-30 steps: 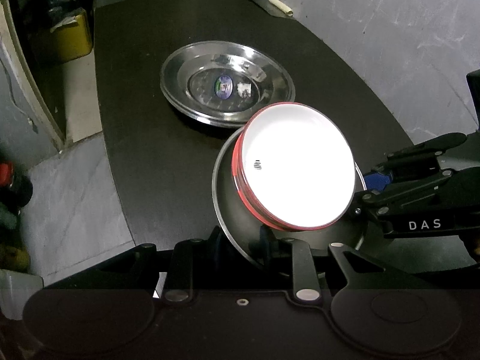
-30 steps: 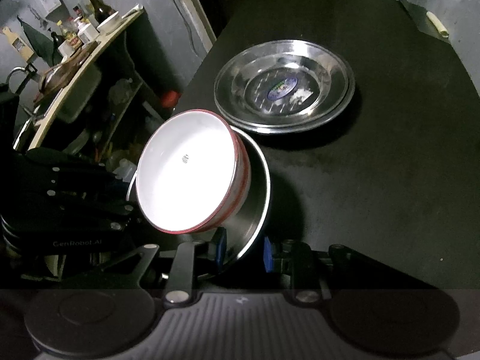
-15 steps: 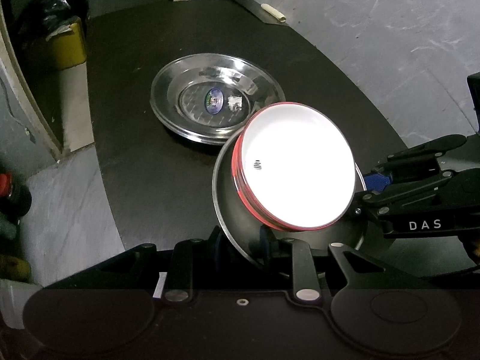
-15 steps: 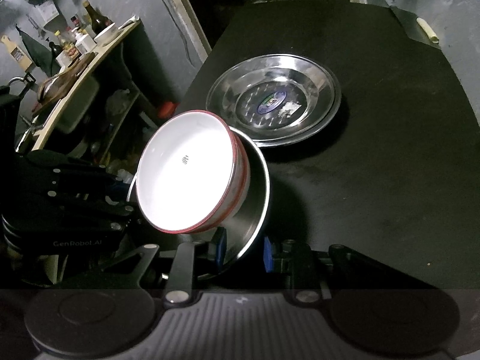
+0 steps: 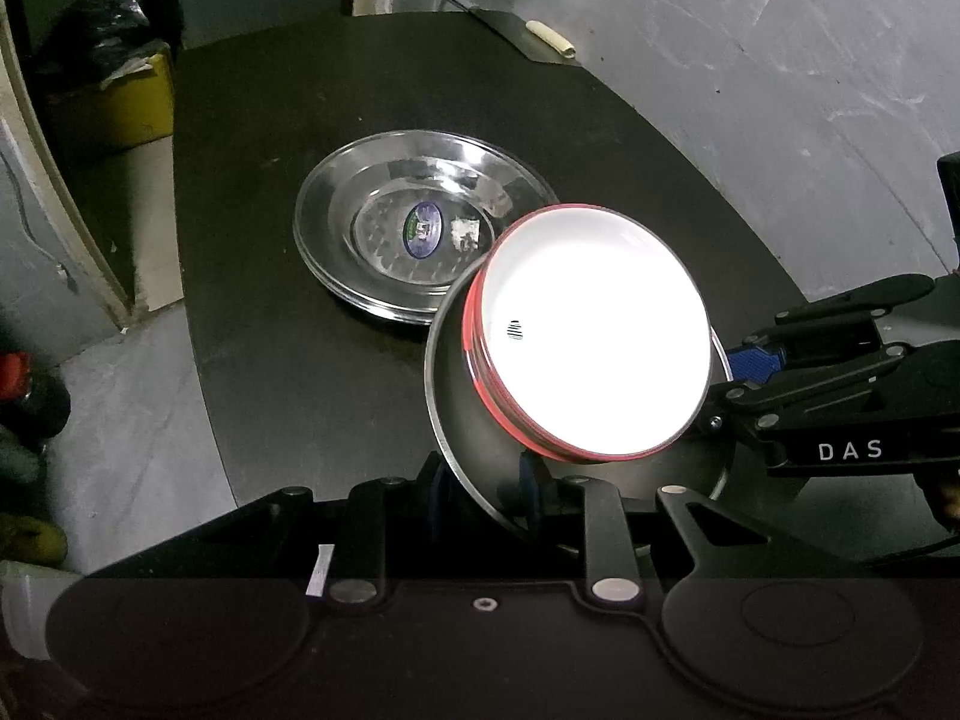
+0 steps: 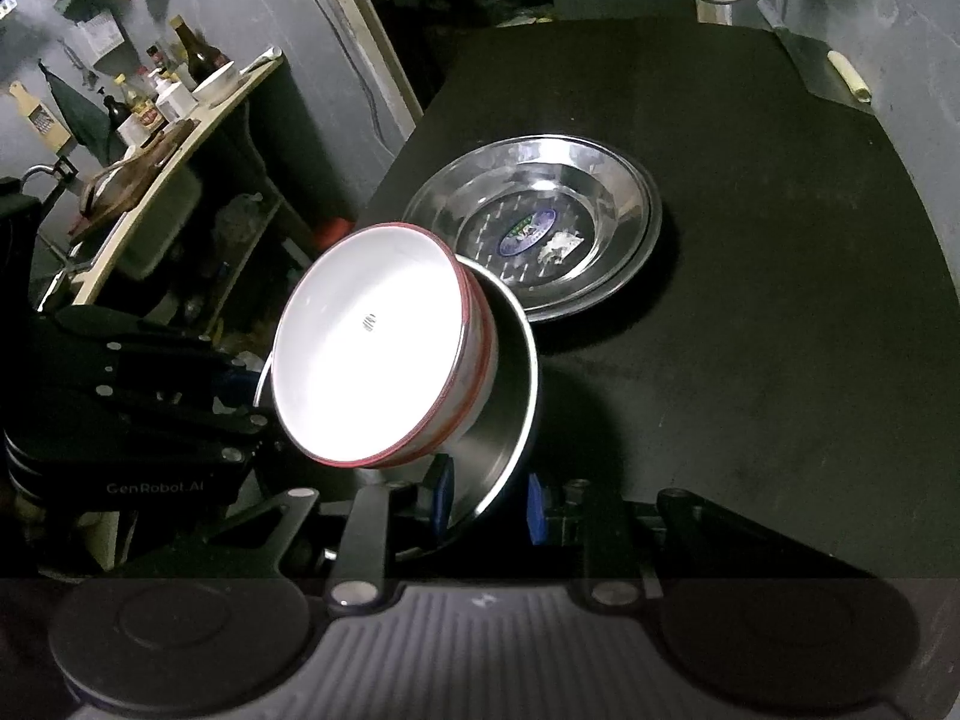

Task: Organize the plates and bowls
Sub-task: 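Carry the bowl stack over the steel plate stack with the left gripper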

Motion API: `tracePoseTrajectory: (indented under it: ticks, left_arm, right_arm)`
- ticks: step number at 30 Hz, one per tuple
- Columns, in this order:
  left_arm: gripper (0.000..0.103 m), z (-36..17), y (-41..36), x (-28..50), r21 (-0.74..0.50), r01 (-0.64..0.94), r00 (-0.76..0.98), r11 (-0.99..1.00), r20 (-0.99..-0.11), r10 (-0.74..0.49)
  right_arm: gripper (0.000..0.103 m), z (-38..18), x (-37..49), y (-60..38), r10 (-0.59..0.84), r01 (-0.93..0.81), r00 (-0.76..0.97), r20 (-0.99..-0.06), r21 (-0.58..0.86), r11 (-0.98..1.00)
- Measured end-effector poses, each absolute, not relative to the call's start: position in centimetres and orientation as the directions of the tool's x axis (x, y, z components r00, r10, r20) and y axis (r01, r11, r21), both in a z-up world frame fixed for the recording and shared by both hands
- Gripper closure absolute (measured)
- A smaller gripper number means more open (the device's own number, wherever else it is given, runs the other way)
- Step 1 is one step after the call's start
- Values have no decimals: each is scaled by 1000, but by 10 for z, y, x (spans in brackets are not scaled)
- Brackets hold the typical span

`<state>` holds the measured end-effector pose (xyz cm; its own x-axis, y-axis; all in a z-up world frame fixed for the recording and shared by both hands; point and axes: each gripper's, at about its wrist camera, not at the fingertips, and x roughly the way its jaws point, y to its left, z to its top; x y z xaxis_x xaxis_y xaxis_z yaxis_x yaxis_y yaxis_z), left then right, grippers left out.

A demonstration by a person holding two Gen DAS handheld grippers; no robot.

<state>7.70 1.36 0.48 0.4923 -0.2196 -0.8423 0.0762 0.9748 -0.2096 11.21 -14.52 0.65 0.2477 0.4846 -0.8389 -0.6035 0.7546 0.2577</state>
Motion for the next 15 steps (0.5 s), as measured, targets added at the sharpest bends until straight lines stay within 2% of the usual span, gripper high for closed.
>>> tracePoseTrajectory:
  ticks: [15]
  left_arm:
    - [76, 19, 6, 82, -192, 89, 508, 977, -835, -211]
  right_arm:
    - [75, 16, 125, -155, 482, -605, 261, -837, 247, 757]
